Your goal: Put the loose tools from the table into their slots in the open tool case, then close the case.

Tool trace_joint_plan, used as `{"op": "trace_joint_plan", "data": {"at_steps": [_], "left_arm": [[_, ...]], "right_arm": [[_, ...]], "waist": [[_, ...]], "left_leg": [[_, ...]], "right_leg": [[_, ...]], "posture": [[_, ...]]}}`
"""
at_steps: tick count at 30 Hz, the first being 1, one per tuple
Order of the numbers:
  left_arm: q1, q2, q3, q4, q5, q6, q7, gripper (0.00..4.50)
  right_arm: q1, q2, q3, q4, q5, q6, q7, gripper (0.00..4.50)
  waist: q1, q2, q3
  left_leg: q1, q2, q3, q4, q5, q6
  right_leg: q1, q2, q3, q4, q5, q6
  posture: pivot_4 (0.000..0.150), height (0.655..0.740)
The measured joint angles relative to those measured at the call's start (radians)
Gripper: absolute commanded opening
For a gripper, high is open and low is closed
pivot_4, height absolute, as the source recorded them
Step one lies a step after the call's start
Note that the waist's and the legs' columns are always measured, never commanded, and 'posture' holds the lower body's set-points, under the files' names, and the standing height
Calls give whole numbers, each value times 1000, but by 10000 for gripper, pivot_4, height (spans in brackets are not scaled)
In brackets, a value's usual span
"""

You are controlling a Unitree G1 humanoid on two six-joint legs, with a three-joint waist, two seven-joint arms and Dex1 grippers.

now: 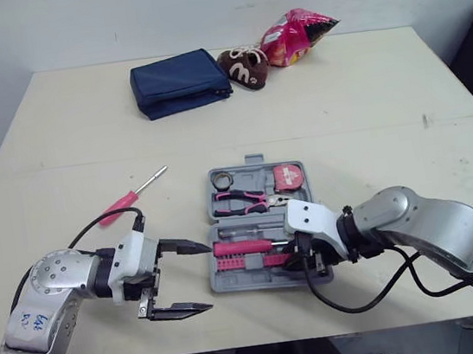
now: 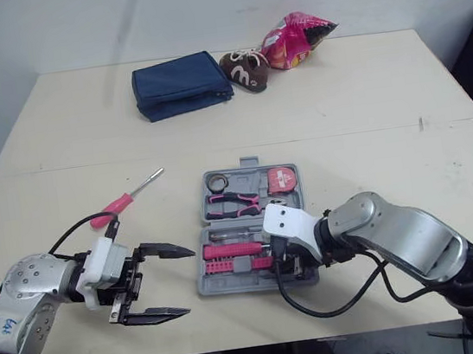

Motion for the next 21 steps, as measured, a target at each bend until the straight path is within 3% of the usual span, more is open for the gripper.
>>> {"op": "trace_joint_plan", "data": {"at_steps": [13, 18, 21], "left_arm": [[19, 0, 6, -20, 0, 6, 29, 45000], [21, 0, 9, -20, 0, 6, 36, 45000], [25, 0, 16, -20, -1, 10, 39, 45000]], "right_arm": [[-26, 55, 8, 24, 0, 42, -8, 7546], [-27, 56, 5, 25, 7, 42, 0, 31080], [-31, 14, -6, 18, 30, 32, 43, 31080]], "waist": [[-3, 0, 0], [-2, 0, 0], [0, 0, 0]], "left_leg": [[0, 0, 0, 0, 0, 0], [0, 0, 1, 0, 0, 0], [0, 0, 1, 0, 0, 0]], "right_leg": [[0, 0, 0, 1, 0, 0], [0, 0, 0, 0, 0, 0], [0, 0, 0, 0, 0, 0]], "posture": [[1500, 7400], [1500, 7400], [1500, 7400]]}}
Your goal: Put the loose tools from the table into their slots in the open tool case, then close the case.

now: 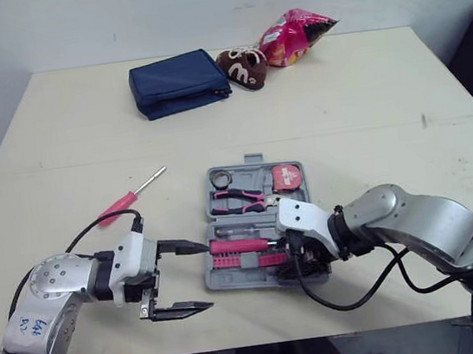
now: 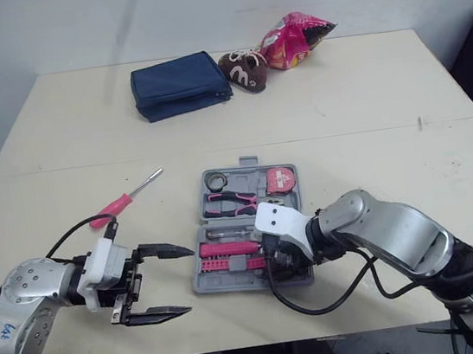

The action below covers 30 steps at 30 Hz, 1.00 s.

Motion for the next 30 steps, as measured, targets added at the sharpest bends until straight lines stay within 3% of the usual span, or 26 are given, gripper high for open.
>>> {"op": "trace_joint_plan", "data": {"at_steps": [7, 10, 14, 15, 23, 30], "left_arm": [[-3, 22, 12, 24, -3, 5, -8, 45000], [-38, 9, 9, 43, 3, -12, -5, 45000], [-49, -3, 5, 63, 14, -21, -4, 45000], [-50, -4, 0, 63, 15, -21, -4, 45000], [-51, -4, -2, 65, 18, -21, -5, 45000], [-51, -3, -2, 65, 18, -8, 2, 45000]], "right_arm": [[-19, -134, -155, -39, 70, -78, 137, 31080], [122, -50, -211, -5, 82, -240, 171, 22819], [239, -20, -213, 70, 9, -432, 191, 3192], [249, -7, -209, 95, -16, -471, 187, 986], [305, 82, -173, 218, -132, -651, 181, 986], [319, 85, -131, 282, -213, -749, 205, 986]], "waist": [[1, -2, -1], [4, -5, -2], [2, -6, -2], [1, -6, -2], [2, -6, -2], [3, -7, -2]], "left_leg": [[2, 0, 0, -1, 0, 0], [2, 0, 1, -2, 0, 0], [3, 0, 6, -1, -1, 1], [5, 0, 7, -1, -1, 1], [7, 1, 10, -1, -1, 1], [8, 1, 10, -1, -1, 1]], "right_leg": [[1, 0, 0, -1, 0, 0], [2, 1, 1, -1, 0, 0], [1, 1, 5, -1, 1, 1], [1, 1, 6, 0, 1, 2], [1, 2, 9, 1, 1, 2], [2, 2, 10, 1, 1, 2]], "posture": [[1500, 7400], [1500, 7400], [1500, 7400], [1500, 7400], [1500, 7400], [1500, 7400]]}}
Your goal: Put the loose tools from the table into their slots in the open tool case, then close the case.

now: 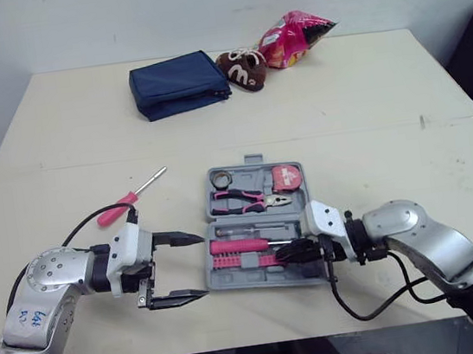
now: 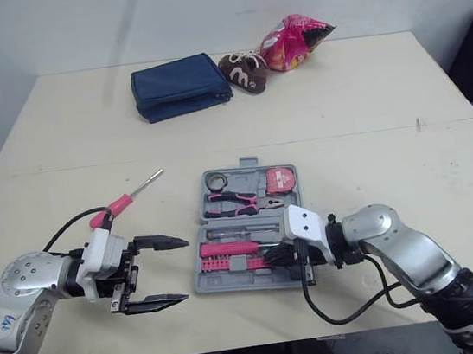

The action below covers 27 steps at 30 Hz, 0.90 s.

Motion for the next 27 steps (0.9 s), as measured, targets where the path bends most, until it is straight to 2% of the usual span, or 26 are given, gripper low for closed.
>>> {"op": "trace_joint_plan", "data": {"at_steps": [7, 11, 13, 16, 20, 23, 26, 27], "left_arm": [[3, 21, 6, 1, 1, 2, 4, 45000], [7, 21, 37, 22, 1, -9, 18, 45000], [25, 22, 79, 46, 0, -12, 28, 45000], [85, 41, 183, 112, 0, -17, 43, 45000], [179, 63, 344, 238, 12, -49, 74, 45000], [210, 71, 450, 376, 41, -107, 99, 45000], [219, 101, 547, 568, 71, -183, 129, 45000], [222, 110, 562, 605, 81, -196, 134, 45000]], "right_arm": [[9, -19, 26, 2, -66, -79, 16, 986], [61, 5, -37, 4, -28, -113, 15, 986], [123, 24, -119, 3, 54, -179, 53, 986], [215, 0, -325, -6, 150, -281, 93, 986], [350, -86, -584, 2, 260, -265, 131, 14211], [424, -110, -746, 47, 271, -298, 149, 29992], [494, -128, -884, 191, 209, -446, 187, 44756], [498, -128, -906, 228, 199, -474, 192, 44756]], "waist": [[3, -4, -2], [5, -5, -3], [5, -4, -2], [1, -4, -2], [2, -4, -2], [2, -4, -2], [2, -5, -2], [2, -5, -2]], "left_leg": [[1, 0, 0, 0, 0, 0], [1, 0, 0, 0, 0, 0], [0, 0, 0, 0, 0, 0], [1, 0, 0, -1, 0, 0], [1, 0, 0, -2, 0, 0], [2, 0, 0, -1, -1, 1], [2, -1, 1, -2, -1, 1], [2, -1, 1, -2, -1, 1]], "right_leg": [[2, 0, 0, 0, 0, 0], [1, 0, 0, 0, 0, 0], [1, 0, 0, 0, 0, 0], [1, 0, 0, 0, 0, 0], [1, 0, 0, -1, 0, 0], [2, 0, 0, -1, 0, 0], [2, 0, 0, -2, 0, 0], [2, -1, 0, -2, 0, 0]], "posture": [[1500, 7400], [1500, 7400], [1500, 7400], [1500, 7400], [1500, 7400], [1500, 7400], [1500, 7400], [1500, 7400]]}}
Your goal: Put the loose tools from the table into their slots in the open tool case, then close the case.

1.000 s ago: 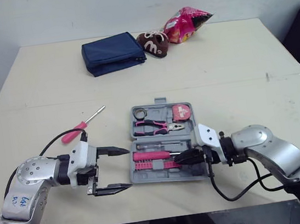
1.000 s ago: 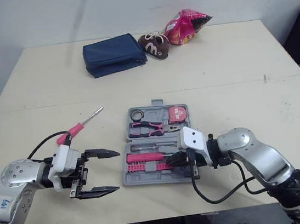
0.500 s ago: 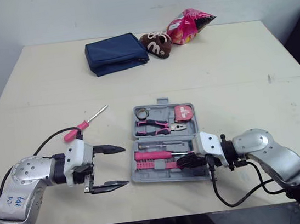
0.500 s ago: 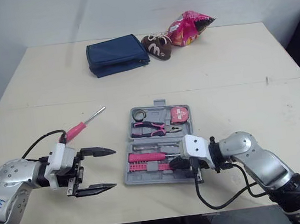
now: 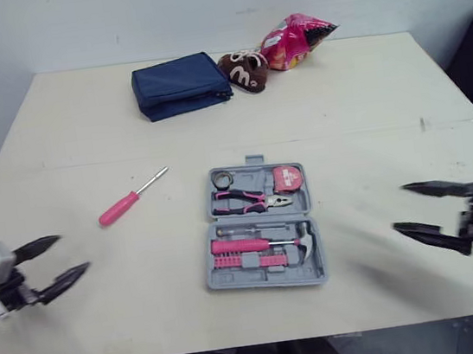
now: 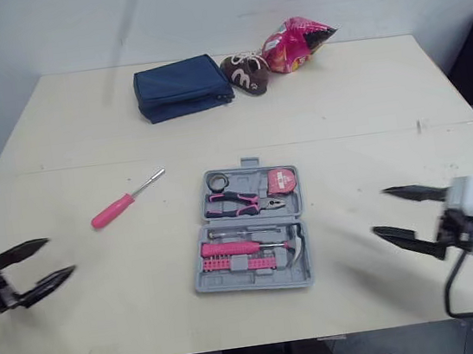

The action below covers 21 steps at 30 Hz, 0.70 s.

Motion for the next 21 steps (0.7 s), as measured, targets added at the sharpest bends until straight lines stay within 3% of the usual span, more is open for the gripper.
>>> {"op": "trace_joint_plan", "data": {"at_steps": [6, 10, 14, 18, 21], "left_arm": [[-14, 60, 47, 310, 64, -161, 48, 45000], [-39, 66, 48, 364, 65, -210, 43, 45000], [-112, 64, 3, 326, 66, -195, 45, 45000], [-228, 58, -92, 231, 77, -120, 90, 45000], [-357, 59, -181, 173, 78, 39, 129, 45000]], "right_arm": [[69, -66, -104, 334, -103, -264, 82, 44756], [65, -59, -110, 424, -107, -317, 71, 44756], [18, 14, -88, 344, -53, -272, 11, 44756], [-17, 83, -28, 179, 50, -180, -22, 44756], [-34, 111, 18, 40, 120, -107, -43, 44756]], "waist": [[0, -1, 0], [-4, -2, 0], [-7, -2, 0], [-1, 0, 1], [4, 0, 1]], "left_leg": [[1, 0, 1, -2, 0, 0], [3, 0, 2, -3, 0, -1], [17, 2, 1, -6, -3, -4], [16, 2, 1, -5, -3, -4], [15, 2, 1, -3, -3, -4]], "right_leg": [[0, -1, 0, -1, 0, 0], [1, -2, 0, 2, 0, -1], [15, 0, 0, -1, 0, -2], [14, 0, -1, 0, 0, -2], [13, 1, 0, 1, 0, -2]], "posture": [[1500, 7400], [1500, 7400], [1500, 7400], [1500, 7400], [1500, 7400]]}}
